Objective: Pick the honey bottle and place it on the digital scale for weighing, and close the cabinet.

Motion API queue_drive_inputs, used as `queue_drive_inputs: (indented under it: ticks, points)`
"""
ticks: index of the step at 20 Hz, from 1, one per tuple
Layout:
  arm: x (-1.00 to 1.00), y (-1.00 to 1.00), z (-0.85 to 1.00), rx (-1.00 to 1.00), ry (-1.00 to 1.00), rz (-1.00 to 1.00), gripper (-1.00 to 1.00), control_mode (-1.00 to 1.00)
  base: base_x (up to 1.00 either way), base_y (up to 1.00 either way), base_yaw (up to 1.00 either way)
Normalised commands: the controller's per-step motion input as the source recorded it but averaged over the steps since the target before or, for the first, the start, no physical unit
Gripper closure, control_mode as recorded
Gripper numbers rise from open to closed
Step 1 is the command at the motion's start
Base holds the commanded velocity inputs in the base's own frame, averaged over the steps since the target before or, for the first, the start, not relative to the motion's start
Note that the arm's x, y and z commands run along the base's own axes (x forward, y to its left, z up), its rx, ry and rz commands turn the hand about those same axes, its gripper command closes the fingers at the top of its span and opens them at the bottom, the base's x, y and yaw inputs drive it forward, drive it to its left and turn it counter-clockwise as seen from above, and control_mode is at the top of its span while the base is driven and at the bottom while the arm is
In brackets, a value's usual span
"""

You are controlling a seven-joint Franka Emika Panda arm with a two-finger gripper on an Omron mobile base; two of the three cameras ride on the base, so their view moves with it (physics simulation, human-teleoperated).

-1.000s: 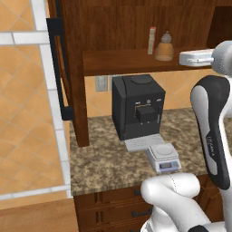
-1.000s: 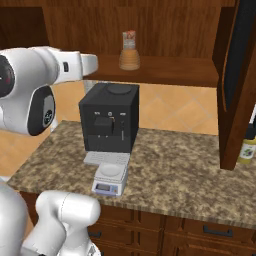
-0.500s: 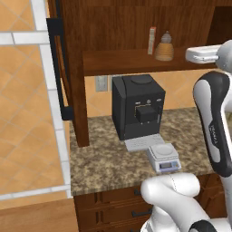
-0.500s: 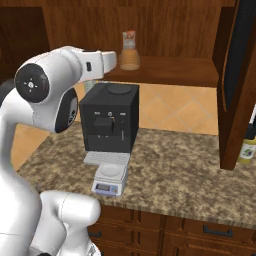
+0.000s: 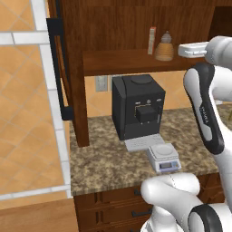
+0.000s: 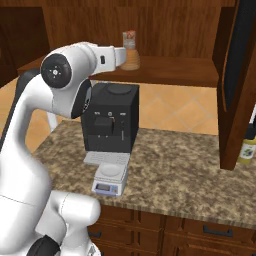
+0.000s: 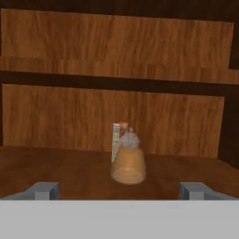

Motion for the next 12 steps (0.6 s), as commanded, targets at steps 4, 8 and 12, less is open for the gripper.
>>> queue_drive_inputs:
  ticks: [4, 8, 12]
  points:
    - [0.69, 0.0, -0.11, 0.0, 0.02, 0.0, -1.0, -1.0, 0.0, 0.0, 0.0]
    - [0.56, -0.1, -0.01, 0.0, 0.0, 0.0, -1.0, -1.0, 0.0, 0.0, 0.0]
    - [0.54, -0.1, 0.04, 0.0, 0.0, 0.0, -1.0, -1.0, 0.0, 0.0, 0.0]
